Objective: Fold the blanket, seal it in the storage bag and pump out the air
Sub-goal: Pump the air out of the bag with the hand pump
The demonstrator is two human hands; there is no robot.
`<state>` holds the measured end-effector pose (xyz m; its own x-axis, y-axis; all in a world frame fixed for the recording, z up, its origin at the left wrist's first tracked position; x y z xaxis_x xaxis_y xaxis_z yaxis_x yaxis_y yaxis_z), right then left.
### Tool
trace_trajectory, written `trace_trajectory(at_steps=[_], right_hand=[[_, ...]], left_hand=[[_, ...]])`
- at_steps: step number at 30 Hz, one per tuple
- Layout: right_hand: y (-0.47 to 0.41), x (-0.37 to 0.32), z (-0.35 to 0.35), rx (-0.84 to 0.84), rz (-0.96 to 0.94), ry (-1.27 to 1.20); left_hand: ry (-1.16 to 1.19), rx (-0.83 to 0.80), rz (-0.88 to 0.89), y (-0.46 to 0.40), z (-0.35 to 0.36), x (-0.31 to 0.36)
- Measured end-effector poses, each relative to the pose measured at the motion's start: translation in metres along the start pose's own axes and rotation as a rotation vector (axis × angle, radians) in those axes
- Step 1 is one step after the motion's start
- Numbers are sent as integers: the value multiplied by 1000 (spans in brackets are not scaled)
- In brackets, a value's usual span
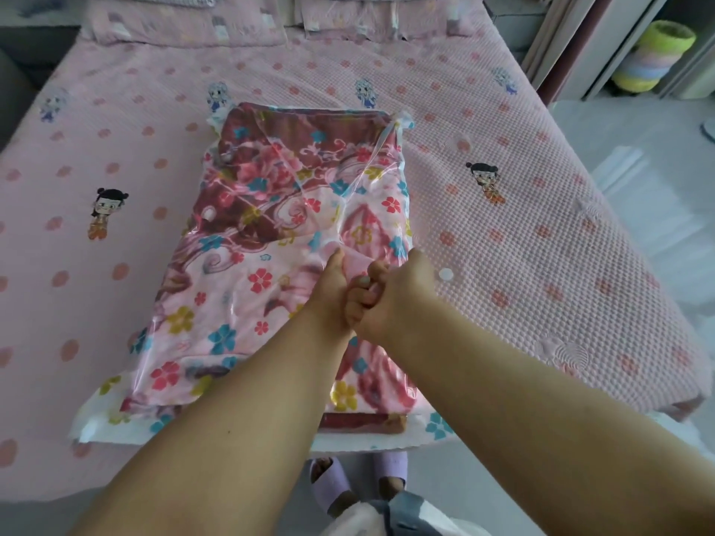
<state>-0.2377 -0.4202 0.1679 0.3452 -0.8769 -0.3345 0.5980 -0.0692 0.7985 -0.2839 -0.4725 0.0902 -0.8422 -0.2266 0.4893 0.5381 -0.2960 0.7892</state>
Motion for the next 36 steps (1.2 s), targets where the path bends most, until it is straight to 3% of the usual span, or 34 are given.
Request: trace_trajectory(at_steps=[3,6,9,12,15,18,20,24,27,31,34,36], right_hand=[[33,2,-23,-87,110,-20],[52,-2,-33,-49,122,-20],[24,-4,-7,-34,59,-108],[4,-6,6,-11,-1,-36],[35,-2,-16,-95,101,-85],[54,-3,-28,-33,131,-50],[35,-4,-14,-16,100,-127],[4,-6,6,-13,-12,-26],[36,-5,-18,-78,95,-62],[44,-7,-29,5,117,-71],[7,0,1,56,70,-81],[0,-9,-2,-5,-15,13]], left_hand=[[34,56,9,4,-4,-1],[18,114,19,4,-6,3],[26,74,80,6,4,11],[103,13,28,3,7,9],[67,-19,39,5,4,5],[70,39,44,5,-2,6],[77,-5,30,13,6,11],[200,-1,-25,14,13,11],[74,21,1,13,9,3],[87,84,30,9,4,2],[109,32,-45,11,10,2],[105,48,-25,7,8,2]])
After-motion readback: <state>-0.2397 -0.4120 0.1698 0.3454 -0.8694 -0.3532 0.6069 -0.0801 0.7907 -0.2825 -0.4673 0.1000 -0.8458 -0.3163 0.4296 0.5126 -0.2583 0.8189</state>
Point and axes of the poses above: each hand's wrist, its own y-axis away from the middle knuckle, its own z-axis out of the palm, x = y × z, the point moved 5 cm from there along -y, towards the middle knuckle, and after that the axes turned 10 degrees about -y, right-handed, at the moved point
